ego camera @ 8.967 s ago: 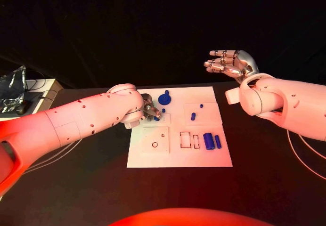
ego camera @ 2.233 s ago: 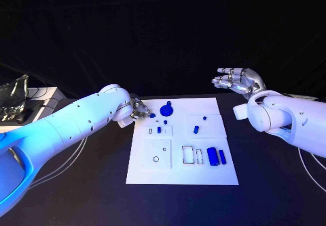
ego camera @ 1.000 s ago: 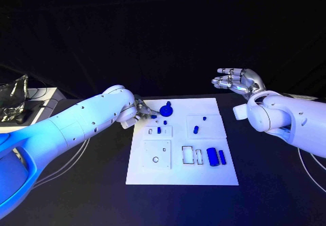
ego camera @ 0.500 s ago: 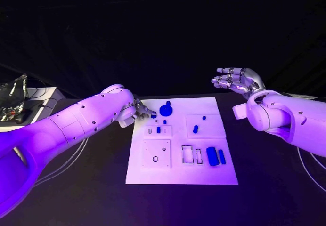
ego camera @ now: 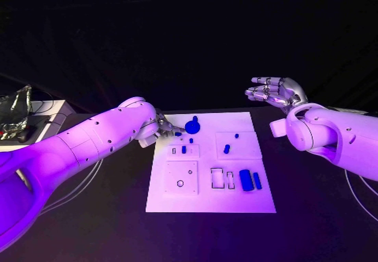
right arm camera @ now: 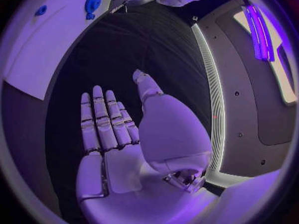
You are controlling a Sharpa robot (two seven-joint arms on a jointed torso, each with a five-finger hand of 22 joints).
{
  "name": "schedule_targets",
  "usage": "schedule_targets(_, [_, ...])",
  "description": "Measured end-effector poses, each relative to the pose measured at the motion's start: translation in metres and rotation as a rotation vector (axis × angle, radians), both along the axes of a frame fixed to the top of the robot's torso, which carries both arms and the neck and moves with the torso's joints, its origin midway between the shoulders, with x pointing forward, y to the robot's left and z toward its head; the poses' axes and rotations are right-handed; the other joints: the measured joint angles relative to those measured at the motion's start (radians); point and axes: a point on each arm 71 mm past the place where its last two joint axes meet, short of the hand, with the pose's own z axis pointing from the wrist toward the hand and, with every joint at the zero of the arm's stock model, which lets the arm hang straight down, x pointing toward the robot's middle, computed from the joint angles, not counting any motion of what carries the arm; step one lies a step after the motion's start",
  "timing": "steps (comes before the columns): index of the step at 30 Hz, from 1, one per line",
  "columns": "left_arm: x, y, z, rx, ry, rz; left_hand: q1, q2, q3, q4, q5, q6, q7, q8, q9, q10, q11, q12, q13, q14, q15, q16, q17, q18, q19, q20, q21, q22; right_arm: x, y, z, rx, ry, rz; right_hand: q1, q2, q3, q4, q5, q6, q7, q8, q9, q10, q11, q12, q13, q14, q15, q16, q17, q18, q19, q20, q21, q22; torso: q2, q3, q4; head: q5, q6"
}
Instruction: Assemble the parts on the task board
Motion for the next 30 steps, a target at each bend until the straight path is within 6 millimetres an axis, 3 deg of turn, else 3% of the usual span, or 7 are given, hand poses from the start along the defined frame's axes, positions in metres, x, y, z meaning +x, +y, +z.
schedule_targets(7, [0.000, -0.002, 0.000, 0.001, -0.002, -0.006, 0.017, 0.000, 0.038, -0.018, 0.000, 0.000, 0.000, 0.000, 0.006, 0.000, 0.000, 0.000, 0.000, 0.000, 0.000, 0.000, 0.001, 0.000, 0.000, 0.000, 0.000, 0.000, 0.000, 0.000, 0.000, 0.000, 0.000, 0.000, 0.000, 0.000, 0.000, 0.000, 0.000, 0.000, 0.000, 0.000, 0.000, 0.000, 0.000, 0.000, 0.000, 0.000, 0.000, 0.000, 0.000, 0.000, 0.000, 0.000, 0.000, 0.000, 0.000, 0.0005, 0.0001, 0.001, -0.001])
schedule_targets(12, [0.000, -0.004, 0.000, 0.008, -0.007, -0.013, 0.020, -0.020, 0.100, -0.024, 0.000, 0.000, 0.000, 0.000, 0.011, 0.000, 0.000, 0.000, 0.000, 0.000, 0.000, 0.000, 0.003, 0.000, 0.000, 0.000, 0.000, 0.000, 0.000, 0.000, 0.001, 0.000, -0.001, 0.001, 0.000, 0.000, 0.000, 0.000, 0.000, 0.000, 0.000, 0.000, 0.000, 0.000, 0.000, 0.000, 0.000, 0.000, 0.000, 0.000, 0.000, 0.000, 0.000, 0.000, 0.000, 0.000, 0.000, 0.0005, 0.0001, 0.000, -0.002])
schedule_targets(20, [0.000, -0.008, -0.001, 0.032, -0.022, -0.027, 0.019, -0.021, 0.105, -0.025, 0.000, 0.003, -0.003, 0.007, 0.013, 0.000, 0.000, 0.000, 0.000, 0.000, 0.000, -0.005, 0.003, 0.000, 0.000, 0.000, 0.000, 0.000, 0.000, 0.000, 0.001, 0.000, -0.001, 0.001, 0.000, 0.000, 0.000, 0.000, 0.000, 0.004, 0.004, 0.000, 0.000, 0.005, 0.005, 0.000, 0.000, 0.004, 0.004, 0.000, 0.000, 0.000, 0.000, 0.000, 0.000, 0.000, 0.001, 0.0012, -0.0005, -0.002, -0.003])
schedule_targets(30, [0.001, -0.012, 0.000, 0.057, -0.040, -0.034, 0.000, -0.041, 0.119, 0.012, 0.000, 0.002, 0.002, 0.000, 0.011, 0.000, 0.000, 0.000, 0.000, 0.000, 0.000, -0.005, 0.002, 0.000, 0.000, 0.000, -0.004, 0.000, 0.000, 0.001, 0.001, 0.001, -0.001, 0.002, 0.000, 0.000, 0.000, 0.000, 0.000, 0.004, 0.004, 0.000, 0.000, 0.005, 0.005, 0.000, 0.000, 0.004, 0.004, 0.000, 0.000, 0.000, 0.000, 0.000, 0.000, 0.000, 0.001, 0.0011, -0.0005, -0.005, -0.007])
